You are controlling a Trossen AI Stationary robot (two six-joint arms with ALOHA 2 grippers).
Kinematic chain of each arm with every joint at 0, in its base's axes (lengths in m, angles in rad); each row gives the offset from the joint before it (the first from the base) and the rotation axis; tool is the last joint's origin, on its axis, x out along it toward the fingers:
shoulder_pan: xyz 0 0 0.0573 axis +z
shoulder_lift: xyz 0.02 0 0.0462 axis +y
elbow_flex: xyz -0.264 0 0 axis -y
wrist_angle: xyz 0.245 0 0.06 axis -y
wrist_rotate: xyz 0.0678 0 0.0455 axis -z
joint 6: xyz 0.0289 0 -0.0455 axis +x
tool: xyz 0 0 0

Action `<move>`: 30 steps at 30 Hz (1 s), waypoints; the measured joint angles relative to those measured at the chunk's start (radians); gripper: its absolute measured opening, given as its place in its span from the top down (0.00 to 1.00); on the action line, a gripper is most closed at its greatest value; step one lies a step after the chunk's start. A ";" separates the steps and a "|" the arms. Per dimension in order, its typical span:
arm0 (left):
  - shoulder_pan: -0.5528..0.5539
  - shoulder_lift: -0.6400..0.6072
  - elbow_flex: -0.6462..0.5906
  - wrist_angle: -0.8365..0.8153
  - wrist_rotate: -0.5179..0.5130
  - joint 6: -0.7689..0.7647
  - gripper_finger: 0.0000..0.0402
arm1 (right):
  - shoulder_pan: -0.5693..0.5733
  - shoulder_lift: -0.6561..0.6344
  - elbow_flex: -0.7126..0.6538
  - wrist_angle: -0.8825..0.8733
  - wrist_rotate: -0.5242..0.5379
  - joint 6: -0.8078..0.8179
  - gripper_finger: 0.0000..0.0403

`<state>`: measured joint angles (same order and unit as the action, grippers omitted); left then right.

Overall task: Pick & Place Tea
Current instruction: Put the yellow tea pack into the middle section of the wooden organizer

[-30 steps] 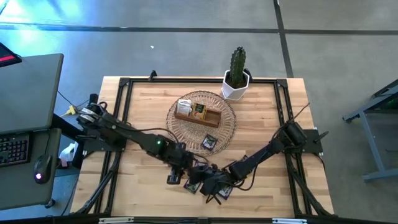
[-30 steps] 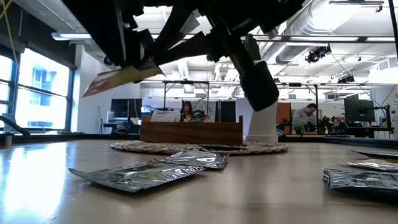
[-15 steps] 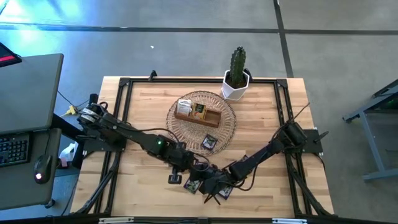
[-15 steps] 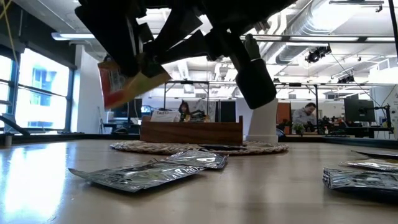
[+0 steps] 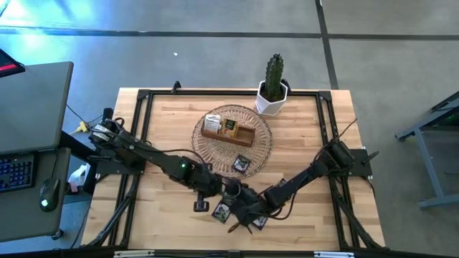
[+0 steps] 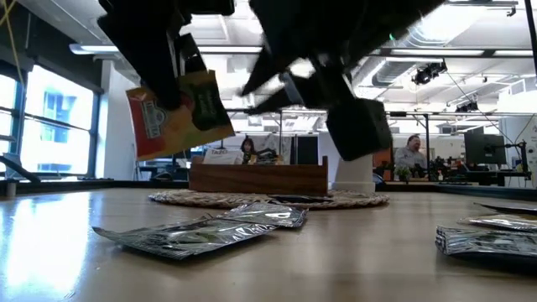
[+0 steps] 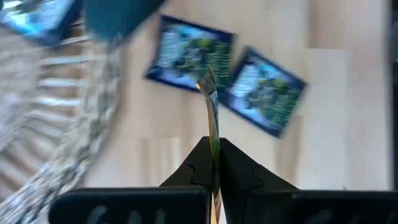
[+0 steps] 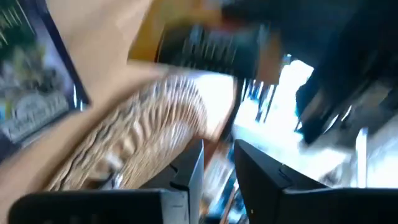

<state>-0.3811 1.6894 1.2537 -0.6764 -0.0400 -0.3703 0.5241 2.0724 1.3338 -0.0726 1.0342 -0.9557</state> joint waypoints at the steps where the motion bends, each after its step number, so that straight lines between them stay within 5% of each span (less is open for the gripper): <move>1: 0.000 0.000 0.000 -0.011 -0.028 -0.024 0.99 | 0.000 0.000 0.000 -0.052 0.028 0.075 0.77; 5: 0.024 -0.002 0.000 -0.025 -0.119 -0.080 0.99 | -0.006 -0.029 0.000 -0.372 0.099 0.528 0.76; 10: 0.077 -0.124 0.003 -0.057 -0.246 -0.010 1.00 | -0.023 -0.132 0.000 -0.786 0.019 1.090 0.79; 16: 0.217 -0.273 0.001 -0.015 -0.347 0.127 1.00 | -0.029 -0.239 -0.009 -0.943 -0.062 1.364 0.81; 19: 0.299 -0.326 -0.017 0.066 -0.334 0.204 1.00 | -0.029 -0.289 -0.061 -0.920 -0.077 1.368 0.81; 24: 0.449 -0.348 -0.126 0.264 -0.068 0.300 1.00 | -0.048 -0.411 -0.245 -0.725 -0.172 1.367 0.82; 30: 0.577 -0.301 -0.265 0.550 0.117 0.349 1.00 | -0.167 -0.586 -0.515 -0.019 -0.426 1.084 0.85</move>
<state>0.1961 1.3886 0.9882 -0.1263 0.0773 -0.0213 0.3569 1.4867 0.8191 -0.0912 0.6080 0.1283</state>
